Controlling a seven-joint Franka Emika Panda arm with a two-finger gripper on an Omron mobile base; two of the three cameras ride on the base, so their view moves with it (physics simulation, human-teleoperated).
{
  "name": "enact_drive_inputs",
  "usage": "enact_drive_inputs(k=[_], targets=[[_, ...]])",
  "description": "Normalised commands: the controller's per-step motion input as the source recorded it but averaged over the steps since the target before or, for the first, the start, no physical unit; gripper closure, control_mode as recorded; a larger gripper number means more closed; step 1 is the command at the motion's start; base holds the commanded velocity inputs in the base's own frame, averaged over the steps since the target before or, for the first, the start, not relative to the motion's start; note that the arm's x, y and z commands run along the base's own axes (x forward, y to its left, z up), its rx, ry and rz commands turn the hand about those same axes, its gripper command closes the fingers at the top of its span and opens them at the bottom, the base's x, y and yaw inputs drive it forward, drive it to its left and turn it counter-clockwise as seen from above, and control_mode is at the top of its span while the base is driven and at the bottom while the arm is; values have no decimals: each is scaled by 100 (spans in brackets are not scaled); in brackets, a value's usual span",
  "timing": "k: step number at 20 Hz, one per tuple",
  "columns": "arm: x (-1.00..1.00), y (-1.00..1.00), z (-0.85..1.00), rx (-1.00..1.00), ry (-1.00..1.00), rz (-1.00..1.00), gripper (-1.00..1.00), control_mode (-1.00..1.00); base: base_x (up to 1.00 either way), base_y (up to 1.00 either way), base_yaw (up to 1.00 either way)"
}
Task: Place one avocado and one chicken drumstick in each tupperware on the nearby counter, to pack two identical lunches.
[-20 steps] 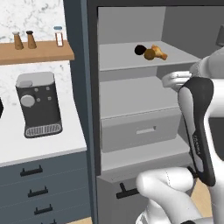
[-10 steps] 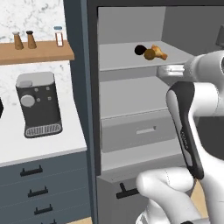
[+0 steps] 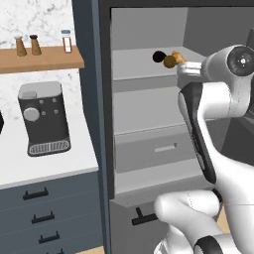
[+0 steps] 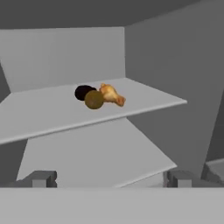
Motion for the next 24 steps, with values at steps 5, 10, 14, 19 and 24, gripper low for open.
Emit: enact_drive_inputs(k=[5, 10, 14, 19, 24], targets=[[10, -3, -4, 7, 9, 0, -100, -100, 0, 0, 0], [41, -2, 0, 4, 12, 0, -100, -100, 0, 0, 0], [57, -16, 0, 2, 14, 0, -100, -100, 0, 0, 0], [53, -20, -1, 0, 4, 0, -100, -100, 0, 0, 0], [54, -1, -15, 0, 2, 0, -100, -100, 0, 0, 0]])
